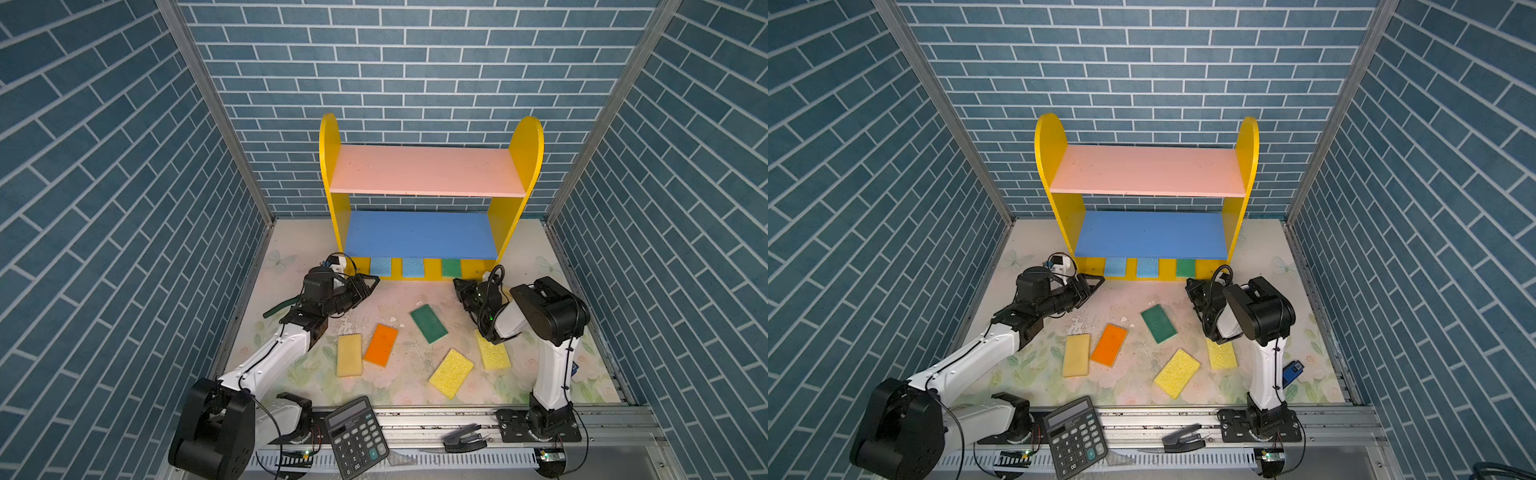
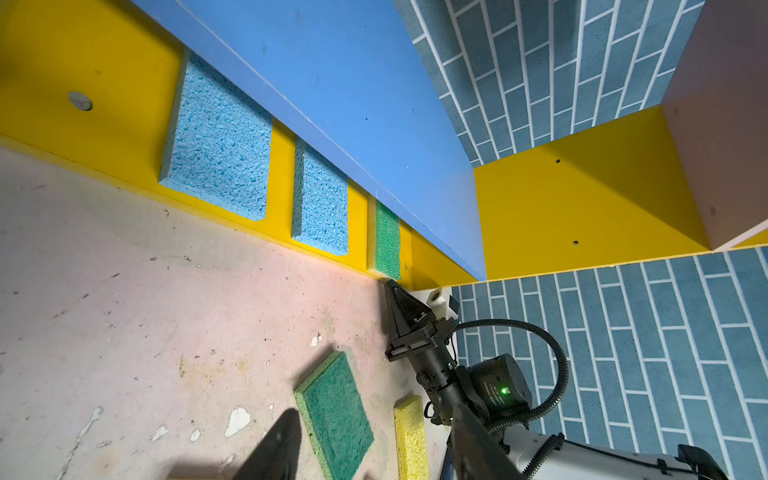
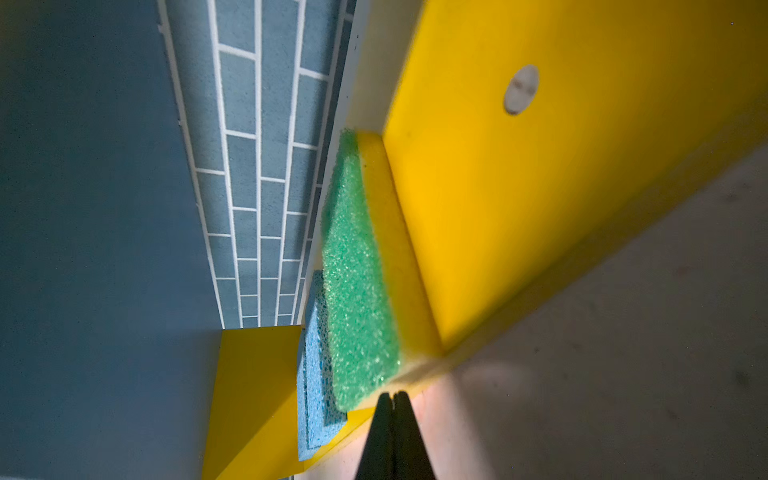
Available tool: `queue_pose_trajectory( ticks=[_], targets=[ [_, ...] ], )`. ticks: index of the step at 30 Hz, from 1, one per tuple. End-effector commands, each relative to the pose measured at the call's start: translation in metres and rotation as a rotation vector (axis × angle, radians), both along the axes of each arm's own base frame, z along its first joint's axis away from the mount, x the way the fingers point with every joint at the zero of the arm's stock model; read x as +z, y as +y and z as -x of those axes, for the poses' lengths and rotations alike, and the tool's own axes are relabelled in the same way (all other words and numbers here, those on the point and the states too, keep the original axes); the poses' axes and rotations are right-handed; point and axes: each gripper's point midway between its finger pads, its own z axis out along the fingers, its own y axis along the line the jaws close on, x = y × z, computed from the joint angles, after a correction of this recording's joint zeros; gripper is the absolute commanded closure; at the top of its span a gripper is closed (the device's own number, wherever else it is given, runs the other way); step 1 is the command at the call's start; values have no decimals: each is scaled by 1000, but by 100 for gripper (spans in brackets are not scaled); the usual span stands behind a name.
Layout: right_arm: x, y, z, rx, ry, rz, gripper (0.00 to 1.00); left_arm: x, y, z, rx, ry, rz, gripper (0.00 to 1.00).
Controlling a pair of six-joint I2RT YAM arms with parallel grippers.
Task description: Place and organize the cleaning sponges onto the shelf
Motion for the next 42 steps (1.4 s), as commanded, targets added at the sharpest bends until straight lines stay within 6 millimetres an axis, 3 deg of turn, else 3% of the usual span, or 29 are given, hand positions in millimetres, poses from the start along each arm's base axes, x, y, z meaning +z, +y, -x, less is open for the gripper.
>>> queue_pose_trajectory(
  ticks=[1,7,16,19,22,25,30,33,36,42],
  targets=[
    [-37,-7,4,-17,109,62,100,-2,0,0,-4,0,-1,41],
    [-41,-6,1,-21,114,62,100,-1,-2,-2,-12,4,-1,41],
    [-41,-7,15,3,130,52,100,2,-2,-4,-13,1,-2,41],
    [-20,10,28,84,104,8,100,5,-3,-3,-18,-7,0,41],
    [-3,29,51,194,117,83,100,11,-1,-4,-23,-25,-34,41],
    [13,40,79,302,127,263,100,20,0,-6,-25,-49,-55,41],
    [43,33,111,451,105,585,100,25,3,-5,-21,-65,-57,41],
    [54,29,122,537,106,696,83,22,3,-4,-26,-65,-57,41],
    [51,27,130,576,129,739,65,21,8,-1,-23,-71,-58,41],
    [21,36,157,628,216,743,53,23,23,12,11,-107,-53,40]
  ],
)
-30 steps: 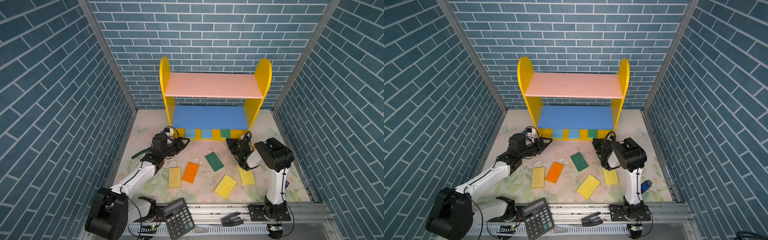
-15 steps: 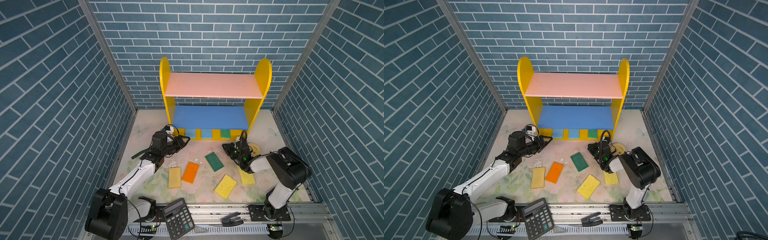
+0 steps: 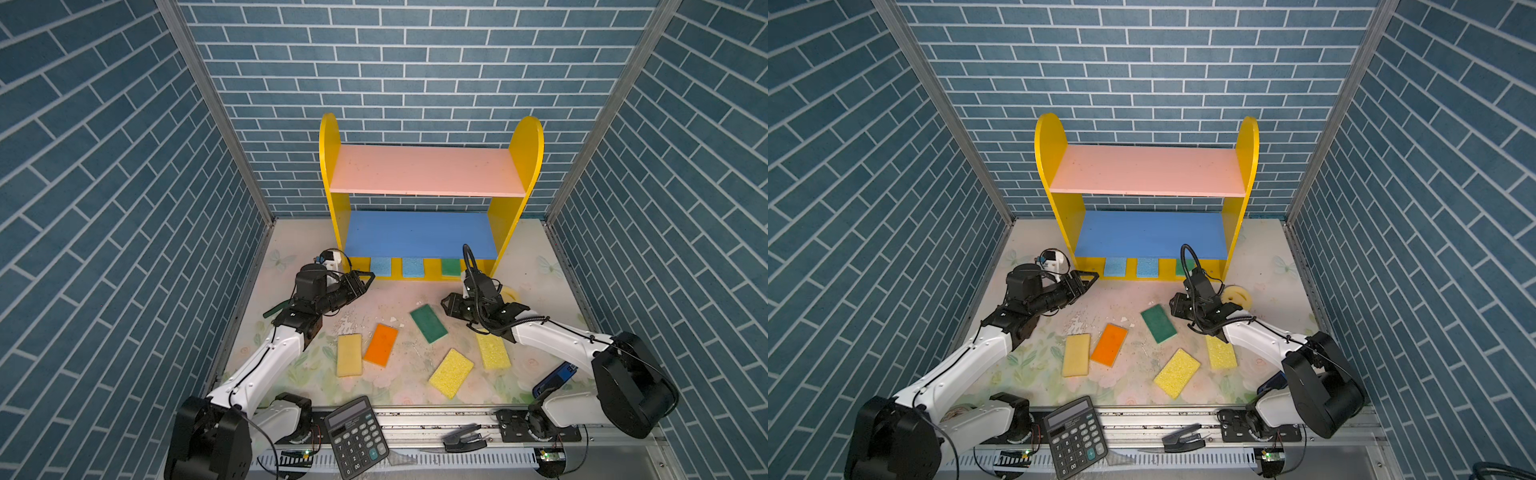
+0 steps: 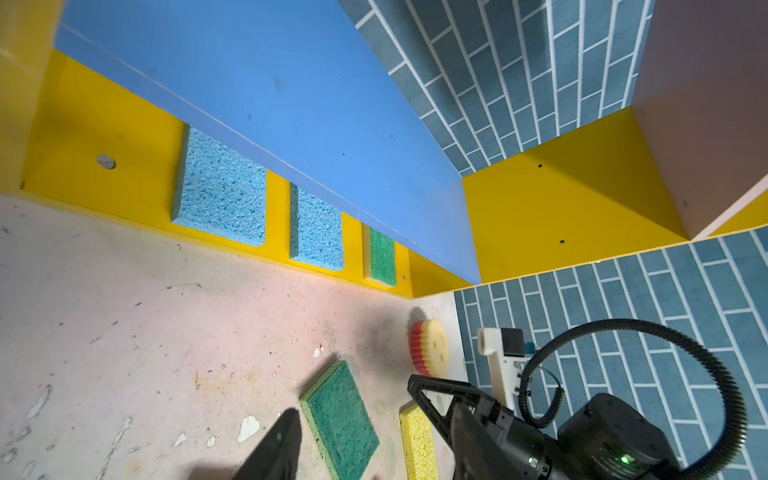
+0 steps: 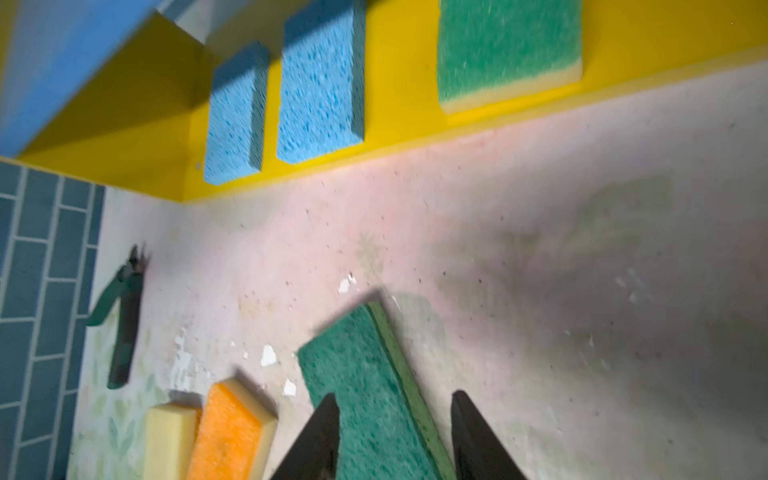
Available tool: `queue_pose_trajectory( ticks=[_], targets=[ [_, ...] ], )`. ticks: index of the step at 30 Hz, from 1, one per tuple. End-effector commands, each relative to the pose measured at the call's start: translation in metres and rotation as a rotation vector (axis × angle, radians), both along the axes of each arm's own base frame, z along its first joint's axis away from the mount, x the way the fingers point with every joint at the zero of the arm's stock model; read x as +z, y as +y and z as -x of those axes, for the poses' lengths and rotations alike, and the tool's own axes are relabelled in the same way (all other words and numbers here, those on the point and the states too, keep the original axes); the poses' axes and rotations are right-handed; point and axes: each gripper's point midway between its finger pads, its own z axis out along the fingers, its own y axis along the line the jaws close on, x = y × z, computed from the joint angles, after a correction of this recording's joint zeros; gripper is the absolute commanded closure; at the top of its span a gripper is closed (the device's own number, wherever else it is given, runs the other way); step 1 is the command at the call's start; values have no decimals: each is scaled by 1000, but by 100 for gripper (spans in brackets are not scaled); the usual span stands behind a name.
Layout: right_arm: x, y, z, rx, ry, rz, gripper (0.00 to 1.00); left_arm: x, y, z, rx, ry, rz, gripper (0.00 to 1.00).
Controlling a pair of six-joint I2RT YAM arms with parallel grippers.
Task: Place and organize the cleaning sponges onto the shelf
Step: 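Open the right gripper and draw it back toward the flat green sponge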
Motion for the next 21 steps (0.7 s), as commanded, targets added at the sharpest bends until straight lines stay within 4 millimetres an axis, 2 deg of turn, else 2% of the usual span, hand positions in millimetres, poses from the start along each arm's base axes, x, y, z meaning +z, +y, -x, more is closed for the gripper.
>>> queue_pose_trajectory(
  ticks=[1,4,8,11,13,16,21],
  targets=[
    [-31,-5,29,48,85,105,53,-3,9,12,4,-21,-8,40],
    [-39,-2,35,57,89,118,50,-15,12,26,-7,2,-6,40],
    [-57,10,38,78,137,121,48,-42,19,43,-11,67,-31,40],
    [-72,22,40,103,155,160,48,-54,21,48,-14,97,-24,39],
    [-80,30,39,104,164,166,52,-56,20,48,-18,100,-16,39],
    [-86,41,37,104,175,124,66,-58,20,44,-17,92,-6,39],
    [-75,55,30,119,132,66,95,-60,15,37,-32,91,30,40]
  ],
)
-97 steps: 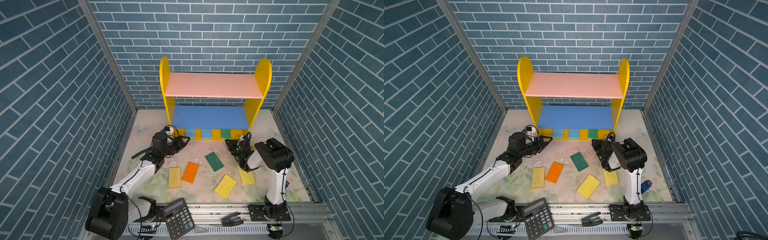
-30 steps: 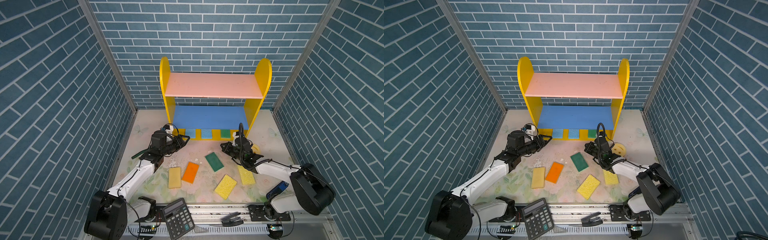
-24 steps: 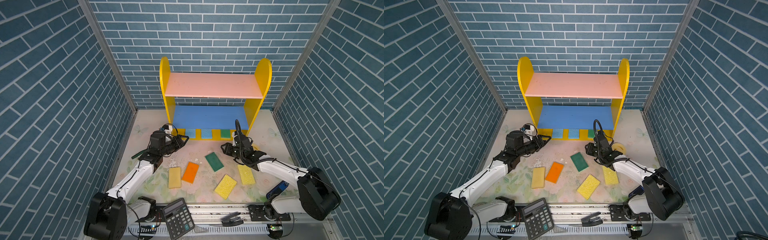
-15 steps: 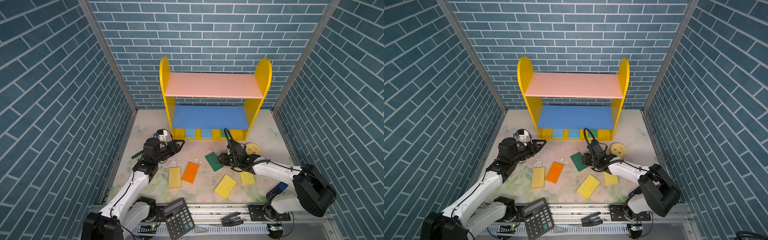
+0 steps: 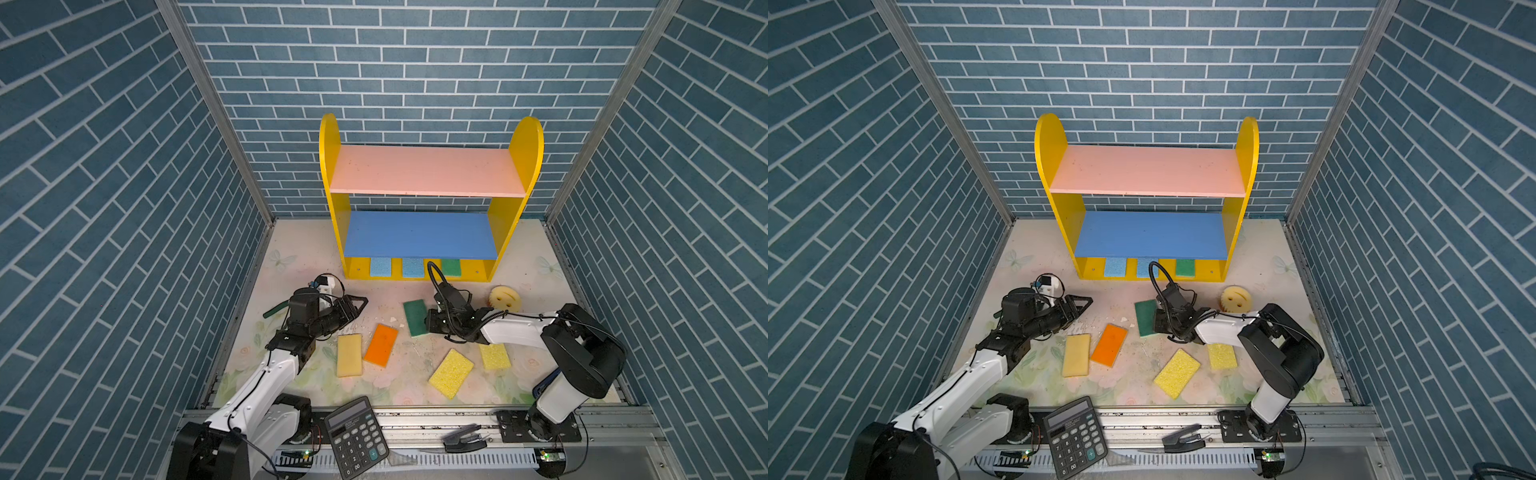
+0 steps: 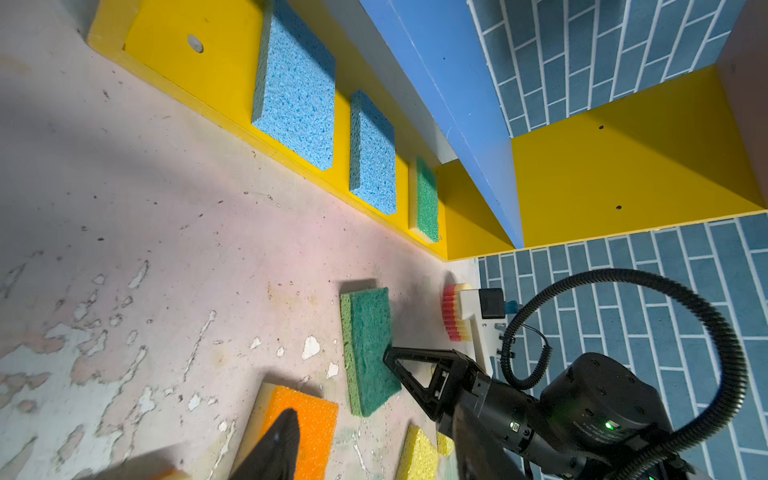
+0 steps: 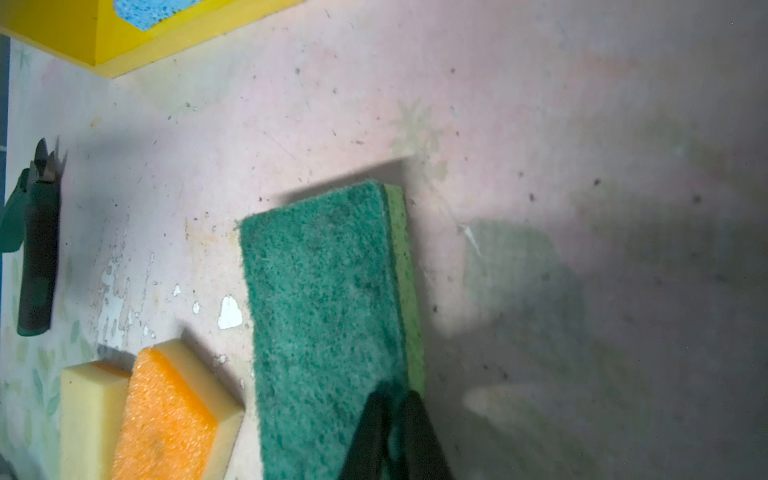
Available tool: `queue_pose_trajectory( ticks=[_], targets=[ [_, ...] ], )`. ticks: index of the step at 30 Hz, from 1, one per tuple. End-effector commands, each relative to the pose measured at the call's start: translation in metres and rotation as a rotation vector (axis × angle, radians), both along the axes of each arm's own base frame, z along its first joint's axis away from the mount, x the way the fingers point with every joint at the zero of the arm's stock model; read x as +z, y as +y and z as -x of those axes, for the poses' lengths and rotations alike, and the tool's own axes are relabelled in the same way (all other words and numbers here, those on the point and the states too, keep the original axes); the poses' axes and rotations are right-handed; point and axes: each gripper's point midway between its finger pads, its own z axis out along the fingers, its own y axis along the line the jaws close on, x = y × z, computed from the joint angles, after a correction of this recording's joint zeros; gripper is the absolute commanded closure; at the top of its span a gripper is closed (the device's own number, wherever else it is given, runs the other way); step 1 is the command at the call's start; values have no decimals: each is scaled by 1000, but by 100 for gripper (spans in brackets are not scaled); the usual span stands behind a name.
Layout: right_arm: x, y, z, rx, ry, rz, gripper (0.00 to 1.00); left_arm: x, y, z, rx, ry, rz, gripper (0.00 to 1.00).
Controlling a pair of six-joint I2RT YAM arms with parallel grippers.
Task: Place and organize the cleaning sponges onto the shelf
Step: 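Grasp the flat dark green sponge by its edge with the right gripper, then lift the dark green sponge onto the blue shelf board with the right gripper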
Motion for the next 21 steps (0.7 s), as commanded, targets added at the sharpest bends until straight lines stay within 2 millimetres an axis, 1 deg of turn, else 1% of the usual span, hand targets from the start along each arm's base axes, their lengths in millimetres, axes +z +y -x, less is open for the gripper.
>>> queue_pose_trajectory(
  ticks=[1,2,4,6,11,12,15,16,18,21],
  targets=[
    [-11,0,6,9,33,17,98,2,-3,-4,-21,-22,35,41],
    [-5,3,4,17,20,5,100,1,-4,-3,-26,-17,39,41],
    [9,12,0,37,-10,-19,100,-1,-2,-1,-26,-12,38,41],
    [30,24,-4,64,-55,-42,100,-3,3,3,-14,-9,34,41],
    [103,69,-16,178,-236,-71,100,-1,20,19,32,-2,28,41],
    [119,78,-21,191,-269,-87,100,-1,24,24,40,0,16,41],
    [157,94,-39,188,-358,-120,100,1,38,39,72,8,-40,40],
    [166,96,-46,171,-386,-114,100,0,42,42,83,17,-60,39],
    [178,98,-64,132,-441,-76,100,7,49,50,108,-10,-89,38],
    [183,103,-92,84,-477,0,100,9,53,57,126,-13,-107,38]
  ],
)
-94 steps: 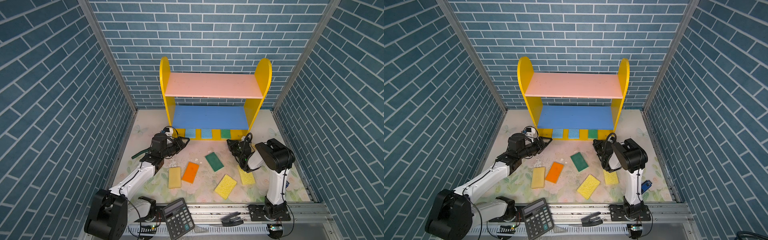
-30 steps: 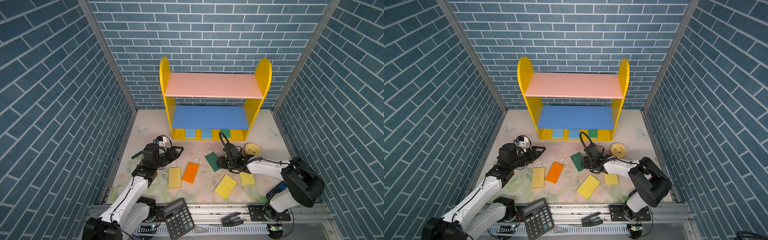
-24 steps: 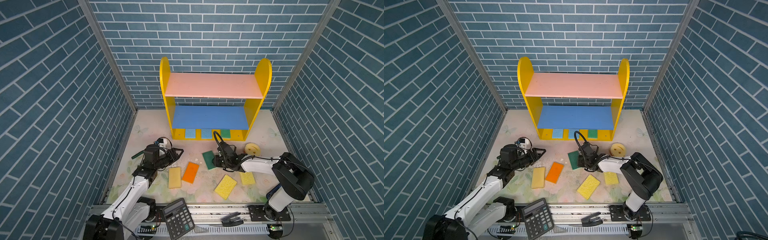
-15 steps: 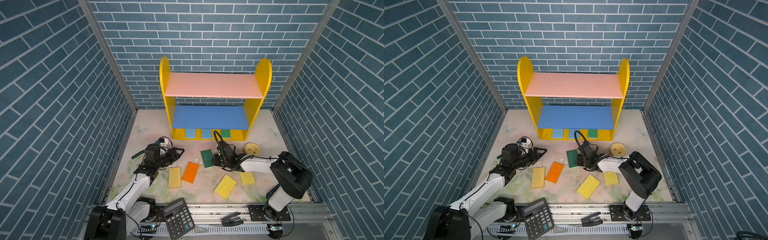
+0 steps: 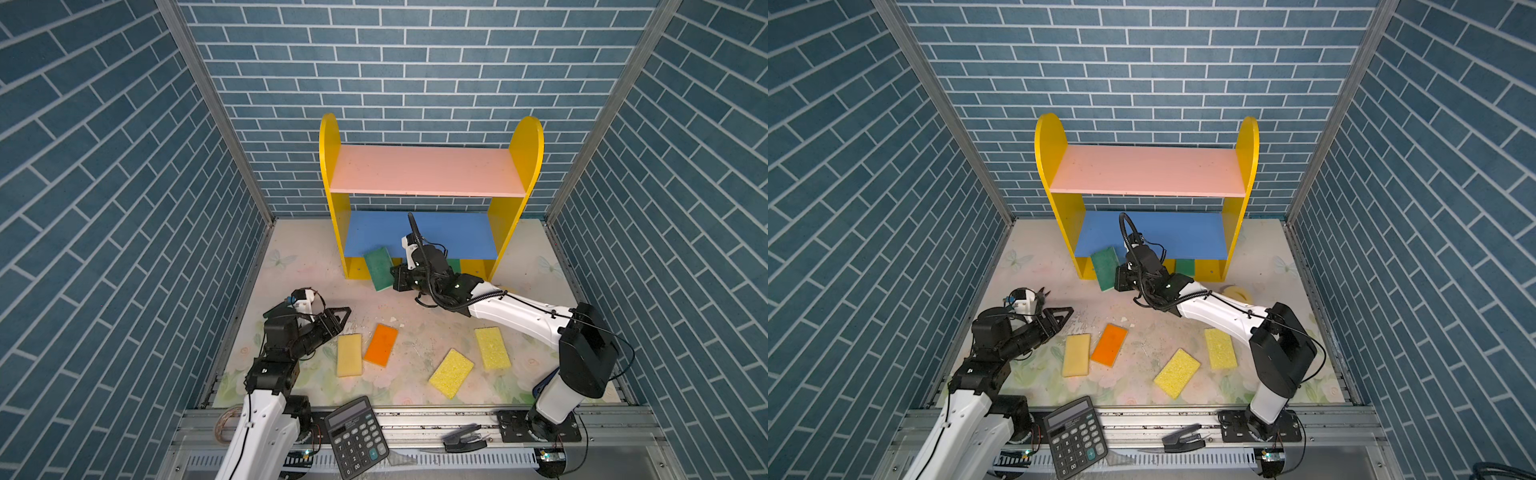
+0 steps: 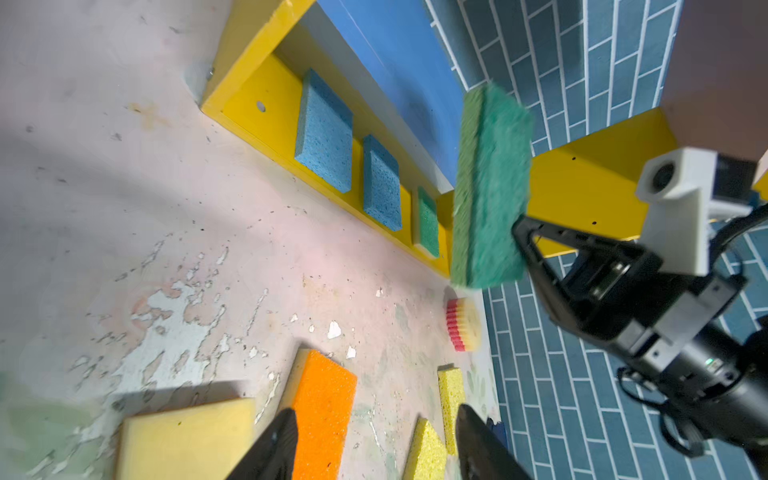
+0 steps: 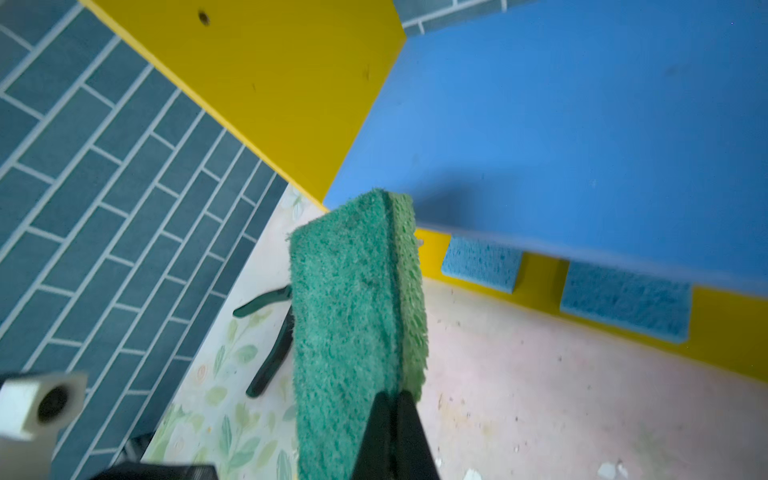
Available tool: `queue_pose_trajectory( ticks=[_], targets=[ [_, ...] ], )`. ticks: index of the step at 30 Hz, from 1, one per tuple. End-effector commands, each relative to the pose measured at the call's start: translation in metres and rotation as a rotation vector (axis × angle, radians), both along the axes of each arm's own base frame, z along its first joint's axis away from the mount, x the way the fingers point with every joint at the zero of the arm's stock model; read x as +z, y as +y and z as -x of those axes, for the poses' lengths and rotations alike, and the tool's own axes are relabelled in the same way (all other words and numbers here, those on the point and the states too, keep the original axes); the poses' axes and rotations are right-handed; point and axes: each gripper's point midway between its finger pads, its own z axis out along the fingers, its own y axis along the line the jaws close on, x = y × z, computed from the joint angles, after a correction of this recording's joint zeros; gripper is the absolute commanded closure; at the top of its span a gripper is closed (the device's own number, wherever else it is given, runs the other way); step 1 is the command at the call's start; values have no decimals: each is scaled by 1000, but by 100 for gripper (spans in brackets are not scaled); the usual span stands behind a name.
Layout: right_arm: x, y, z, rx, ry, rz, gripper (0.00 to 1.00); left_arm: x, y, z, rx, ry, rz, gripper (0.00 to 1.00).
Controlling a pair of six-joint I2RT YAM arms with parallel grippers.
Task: Place and organize the cleaning sponges onto the shelf
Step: 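Lift the dark green sponge onto the blue shelf board with the right gripper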
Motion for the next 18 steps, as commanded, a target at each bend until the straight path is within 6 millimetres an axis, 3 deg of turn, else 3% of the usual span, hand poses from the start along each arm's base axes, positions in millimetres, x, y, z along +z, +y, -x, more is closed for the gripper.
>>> queue_pose_trajectory(
  ticks=[1,10,18],
  targets=[
    [-9,-4,-35,-88,-50,138,100,-11,9,13,23,66,-58,38],
    [1,24,-105,-194,-2,-27,100,-18,5,17,-5,114,-48,38],
    [-15,30,-137,-282,44,-59,100,-15,7,8,-6,114,-66,39]
  ],
)
